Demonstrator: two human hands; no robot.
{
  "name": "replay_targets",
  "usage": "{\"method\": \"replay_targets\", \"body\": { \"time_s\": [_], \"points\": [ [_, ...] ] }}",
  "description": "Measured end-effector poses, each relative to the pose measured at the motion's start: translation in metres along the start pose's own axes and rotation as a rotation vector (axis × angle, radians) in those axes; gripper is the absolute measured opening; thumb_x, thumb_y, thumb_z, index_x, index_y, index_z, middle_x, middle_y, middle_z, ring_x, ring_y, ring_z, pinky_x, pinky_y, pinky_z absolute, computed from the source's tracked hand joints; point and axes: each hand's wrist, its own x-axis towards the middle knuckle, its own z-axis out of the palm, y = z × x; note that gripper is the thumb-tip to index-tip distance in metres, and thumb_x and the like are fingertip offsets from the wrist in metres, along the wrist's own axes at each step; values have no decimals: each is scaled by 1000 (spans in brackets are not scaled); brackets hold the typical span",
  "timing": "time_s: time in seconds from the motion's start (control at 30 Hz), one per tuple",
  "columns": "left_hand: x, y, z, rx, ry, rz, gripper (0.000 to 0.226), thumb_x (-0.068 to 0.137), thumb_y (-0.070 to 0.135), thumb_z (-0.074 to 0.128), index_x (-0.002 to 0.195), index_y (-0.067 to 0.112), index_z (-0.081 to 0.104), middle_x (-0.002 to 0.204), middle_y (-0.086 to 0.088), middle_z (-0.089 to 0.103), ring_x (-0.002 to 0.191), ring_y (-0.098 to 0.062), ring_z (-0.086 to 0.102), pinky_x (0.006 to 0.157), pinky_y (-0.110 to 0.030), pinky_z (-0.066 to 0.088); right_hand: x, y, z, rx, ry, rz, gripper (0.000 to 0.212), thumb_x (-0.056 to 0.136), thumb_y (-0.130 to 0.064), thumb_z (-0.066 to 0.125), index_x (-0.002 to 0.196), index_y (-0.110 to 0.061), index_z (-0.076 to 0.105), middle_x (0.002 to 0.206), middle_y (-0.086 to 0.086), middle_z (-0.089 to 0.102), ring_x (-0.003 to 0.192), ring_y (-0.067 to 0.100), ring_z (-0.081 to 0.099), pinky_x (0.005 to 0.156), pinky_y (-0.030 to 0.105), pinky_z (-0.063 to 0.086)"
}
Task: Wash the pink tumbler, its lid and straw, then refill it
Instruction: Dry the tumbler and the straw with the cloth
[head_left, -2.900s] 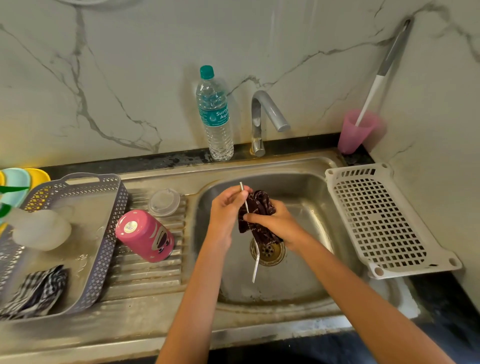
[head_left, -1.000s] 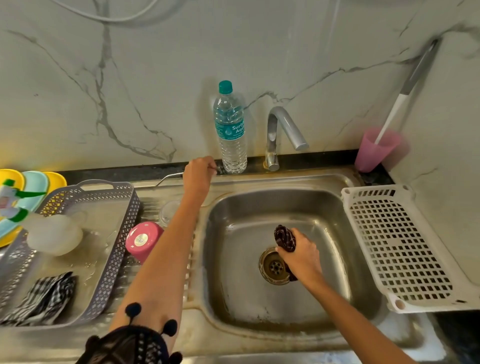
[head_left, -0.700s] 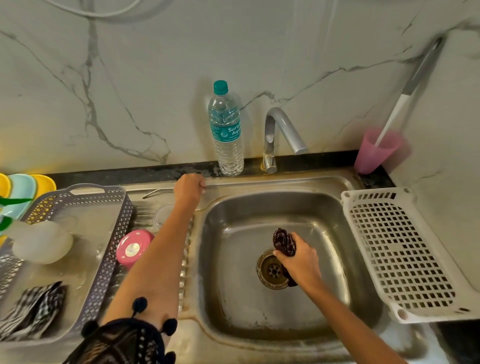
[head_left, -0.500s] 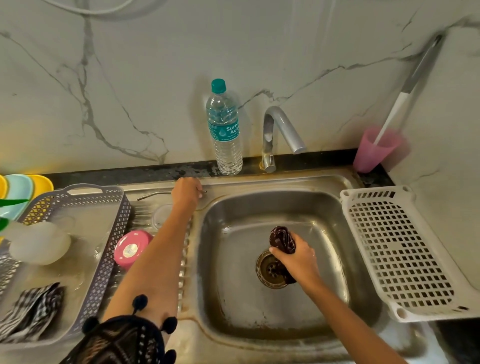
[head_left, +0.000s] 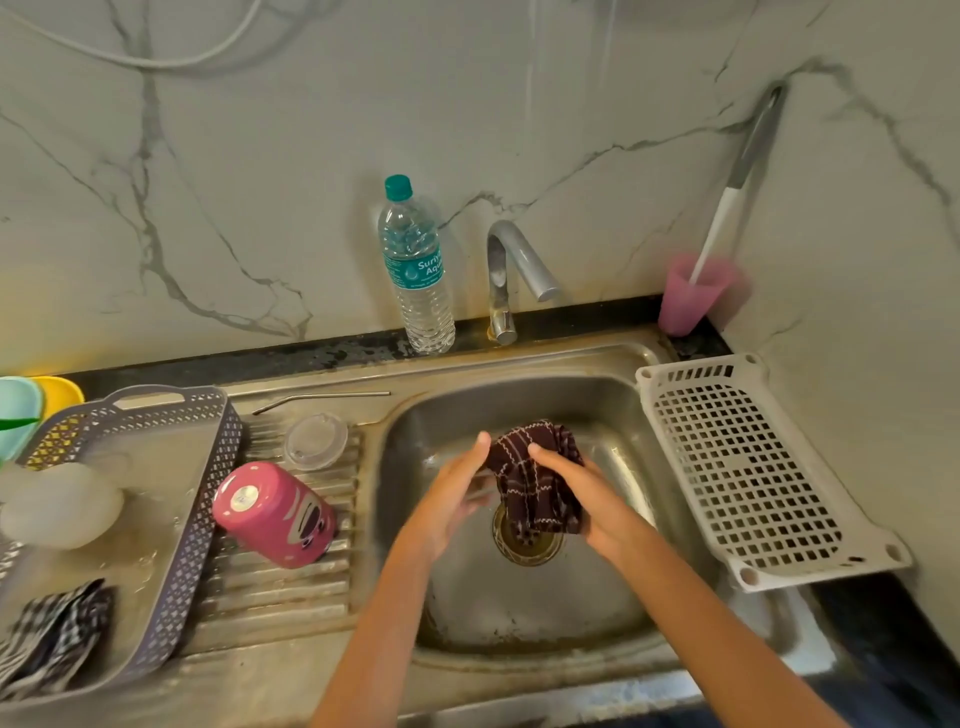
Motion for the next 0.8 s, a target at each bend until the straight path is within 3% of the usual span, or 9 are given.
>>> {"method": "replay_targets", "body": {
  "time_s": [0.1, 0.17, 0.27, 0.33, 0.43, 0.53, 0.67, 0.8],
  "points": [
    [-10, -13, 18, -96, -112, 67, 58, 83, 50, 67, 129, 15, 60, 122, -8, 69, 115, -24, 65, 102, -42, 49, -11, -9, -4, -19, 4, -78, 30, 86, -22, 72, 114, -15, 66, 107, 11, 73, 98, 25, 71, 87, 43, 57],
    [-14, -14, 30, -65, -42, 122, 46, 86, 37, 72, 126, 15, 62, 118, -7, 71, 111, -23, 67, 100, -39, 51, -16, -13, -9, -80, 43, -151, 32, 84, -21, 74, 114, -14, 66, 106, 12, 73, 95, 25, 71, 80, 43, 59],
    [-16, -8, 40, -95, 24, 155, 23, 95, 19, 61, 117, 15, 67, 107, -5, 75, 101, -20, 70, 84, -30, 55, -17, -18, -22, -217, 146, -216, 42, 82, -25, 76, 119, -15, 59, 111, 7, 69, 97, 22, 70, 74, 36, 59],
    [-17, -1, 49, -118, 94, 127, 20, 95, 10, 53, 107, 17, 69, 98, -2, 74, 93, -17, 68, 74, -27, 55, -18, -22, -30, -295, 186, -231, 43, 85, -31, 74, 121, -17, 55, 114, 3, 66, 100, 18, 66, 79, 36, 58],
    [-20, 11, 69, -101, 149, 113, 19, 96, 19, 49, 102, 22, 67, 96, 1, 72, 89, -12, 66, 65, -24, 53, -23, -28, -37, -400, 200, -245, 33, 92, -39, 63, 118, -22, 54, 115, 1, 64, 103, 16, 63, 91, 42, 55],
    [-15, 18, 85, -80, 85, 128, 32, 91, 35, 66, 119, 21, 62, 110, -1, 73, 97, -13, 71, 71, -26, 56, -28, -39, -49, -376, 187, -294, 31, 89, -41, 66, 115, -28, 55, 111, -3, 66, 101, 14, 65, 88, 39, 56],
    [2, 23, 109, -142, 60, 143, 51, 85, 24, 76, 130, 11, 55, 117, -6, 71, 101, -16, 71, 75, -28, 57, -31, -67, -79, -337, 192, -339, 28, 85, -22, 72, 112, -19, 65, 106, 3, 72, 95, 16, 70, 82, 35, 58],
    [25, 32, 142, -142, -36, 176, 36, 89, 16, 69, 125, 13, 63, 115, -6, 72, 104, -18, 69, 78, -29, 57, -27, -90, -112, -343, 338, -398, 35, 84, -17, 73, 118, -15, 65, 107, 5, 71, 97, 20, 69, 90, 43, 55]
  ]
}}
